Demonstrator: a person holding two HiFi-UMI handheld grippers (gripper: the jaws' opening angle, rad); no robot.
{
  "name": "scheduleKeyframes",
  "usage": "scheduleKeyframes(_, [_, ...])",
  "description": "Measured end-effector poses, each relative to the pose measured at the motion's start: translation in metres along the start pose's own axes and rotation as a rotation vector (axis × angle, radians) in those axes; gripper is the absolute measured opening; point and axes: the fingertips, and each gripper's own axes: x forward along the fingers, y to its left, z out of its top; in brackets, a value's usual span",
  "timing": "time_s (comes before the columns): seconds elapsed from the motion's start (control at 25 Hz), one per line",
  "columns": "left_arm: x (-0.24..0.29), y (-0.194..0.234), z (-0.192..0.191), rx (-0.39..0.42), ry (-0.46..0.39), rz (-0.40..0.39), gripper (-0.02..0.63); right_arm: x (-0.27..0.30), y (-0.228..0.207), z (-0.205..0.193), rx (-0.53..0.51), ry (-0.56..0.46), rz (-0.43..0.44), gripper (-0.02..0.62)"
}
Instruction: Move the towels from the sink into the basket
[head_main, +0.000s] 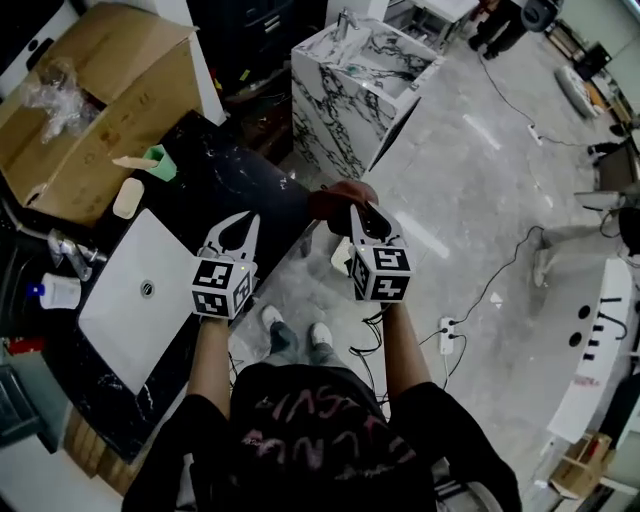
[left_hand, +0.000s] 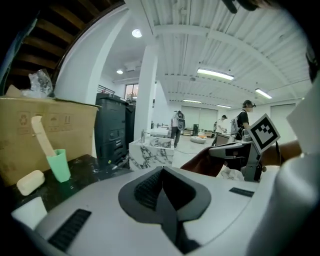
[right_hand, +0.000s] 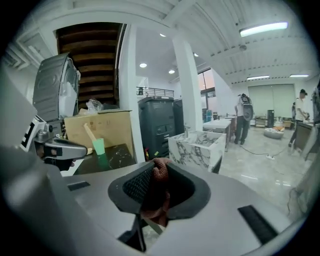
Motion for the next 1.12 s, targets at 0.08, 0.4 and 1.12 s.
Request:
scheduleKeyframes(0.08, [0.014,-0.020,0.007,0.019,-0.001,-0.051,0.017,-0.016,-0.024,0.000,0.022,-0.010,-0.055,0.080])
scheduleKeyframes(0.4, [0.070,-0.118,0.031,0.095,-0.007,-0.290,0.017,-0.098,-0.119,-0.004,0.107,-0.061,-0.309,0.080])
scheduleKeyframes(1.12, [0.165,-0.291,0.032,0.194,0.073,-0.537,0.017,-0.188,-0.272,-0.050,0.193,-0.066,-0.529,0.080])
